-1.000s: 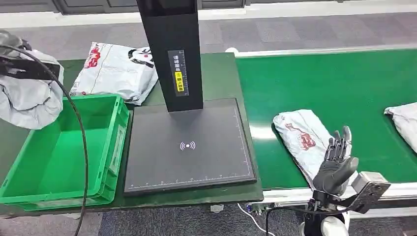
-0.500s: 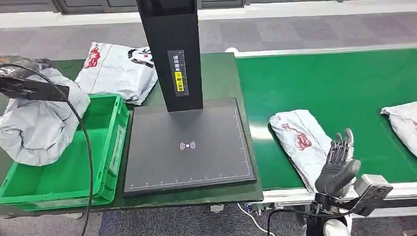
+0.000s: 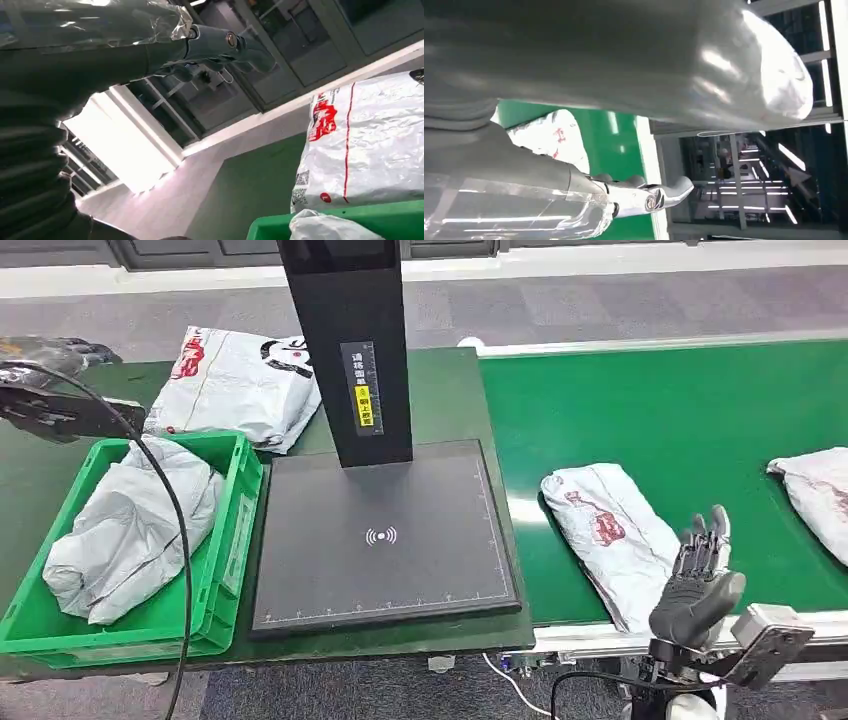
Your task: Moved the parcel from conveyor to table for the left to box.
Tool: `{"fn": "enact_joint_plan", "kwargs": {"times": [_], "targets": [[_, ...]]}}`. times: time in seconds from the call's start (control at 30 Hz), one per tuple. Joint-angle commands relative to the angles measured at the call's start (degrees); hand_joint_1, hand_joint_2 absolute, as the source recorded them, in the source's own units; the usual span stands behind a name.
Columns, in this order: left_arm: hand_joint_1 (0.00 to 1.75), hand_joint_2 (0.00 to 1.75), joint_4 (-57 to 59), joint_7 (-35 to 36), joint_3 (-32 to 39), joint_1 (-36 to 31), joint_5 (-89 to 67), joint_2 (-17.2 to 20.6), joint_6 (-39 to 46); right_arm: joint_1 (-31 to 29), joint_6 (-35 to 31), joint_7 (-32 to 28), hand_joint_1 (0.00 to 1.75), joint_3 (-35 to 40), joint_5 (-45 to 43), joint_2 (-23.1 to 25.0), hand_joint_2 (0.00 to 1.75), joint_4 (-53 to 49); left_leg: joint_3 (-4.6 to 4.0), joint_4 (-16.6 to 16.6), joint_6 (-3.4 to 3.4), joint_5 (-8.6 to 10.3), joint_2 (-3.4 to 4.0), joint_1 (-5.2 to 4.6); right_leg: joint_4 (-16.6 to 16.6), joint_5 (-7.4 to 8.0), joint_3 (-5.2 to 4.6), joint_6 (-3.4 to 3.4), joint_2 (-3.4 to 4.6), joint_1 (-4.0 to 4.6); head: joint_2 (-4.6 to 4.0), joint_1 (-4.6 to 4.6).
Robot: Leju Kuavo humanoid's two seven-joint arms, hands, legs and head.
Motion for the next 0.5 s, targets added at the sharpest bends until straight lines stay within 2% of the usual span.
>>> {"fn": "enact_joint_plan", "kwargs": {"times": [0.03,0.07,0.1,0.13,0.2,0.23,0.27,0.3,0.33,0.5], "targets": [[0.0,1.75,0.84,1.19,-0.96,-3.79,2.29,-1.65,-0.2,0.63,0.63,0.83,0.0,-3.21,0.12,1.35,0.0,-0.49,-0.05,0.0,0.07,0.03,-0.22,0.09,-0.1,0.0,0.08,0.03,-0.21,0.1,0.0,0.0],[0.0,1.75,0.84,1.21,-0.91,-3.88,2.35,-1.64,-0.18,0.68,0.62,0.85,0.0,-3.26,0.14,1.35,0.0,-0.44,-0.04,-0.02,0.1,0.04,-0.24,0.08,-0.11,-0.01,0.09,0.05,-0.22,0.08,0.0,0.0],[0.0,1.75,0.95,1.34,0.18,-3.76,3.67,-1.76,0.42,0.69,0.76,1.18,0.0,-3.13,0.88,1.12,1.75,-0.29,-0.06,0.04,0.05,0.01,-0.13,0.06,-0.03,-0.01,0.02,0.02,-0.12,0.06,0.0,0.0],[0.0,1.75,1.0,1.55,3.05,-2.97,6.51,-2.26,2.46,0.69,0.54,1.69,0.0,-3.05,2.1,0.89,1.75,-0.15,-0.05,0.01,0.07,0.03,-0.15,0.05,-0.06,0.0,0.04,0.03,-0.15,0.06,0.0,0.0],[0.0,1.75,-0.94,0.35,16.55,2.73,19.39,-5.22,9.98,-0.2,-0.36,3.42,0.0,-3.4,5.48,0.21,1.75,0.32,-0.03,-0.02,0.09,0.04,-0.17,0.08,-0.12,0.02,0.09,0.05,-0.16,0.09,0.0,0.0],[0.0,1.75,-3.75,0.33,24.8,8.0,26.67,-8.32,13.88,-1.76,-1.24,4.21,0.0,-3.66,7.94,0.1,1.75,0.69,0.04,-0.09,0.11,0.06,-0.15,0.06,-0.17,0.04,0.13,0.05,-0.14,0.07,0.0,0.0],[0.0,1.75,-7.12,-0.03,30.21,12.58,30.07,-11.27,17.83,-3.16,-2.02,5.12,0.0,-3.77,10.59,0.3,1.75,0.92,0.03,-0.09,0.08,0.08,-0.14,-0.02,-0.12,0.03,0.09,0.05,-0.14,-0.02,0.0,0.0],[0.0,1.75,-9.7,0.62,32.24,16.35,30.71,-13.7,20.55,-4.54,-2.29,6.02,0.0,-3.74,12.28,0.62,1.75,1.16,0.08,-0.19,0.11,0.13,-0.19,-0.02,-0.24,0.08,0.18,0.07,-0.17,-0.01,0.0,0.02],[0.0,1.75,-10.19,0.9,32.05,17.12,30.45,-14.12,21.2,-4.81,-2.33,6.24,0.0,-3.69,12.49,0.71,1.75,1.2,0.19,-0.33,0.15,0.21,-0.29,0.0,-0.43,0.14,0.35,0.1,-0.28,0.01,0.0,0.0],[0.0,1.75,-10.31,0.97,32.46,16.66,30.4,-13.86,21.29,-4.32,-2.49,6.27,0.0,-3.74,12.56,0.95,1.75,1.06,0.16,-0.13,0.11,0.07,-0.01,-0.13,-0.19,0.09,0.21,0.07,0.0,-0.07,0.0,-0.02]]}}
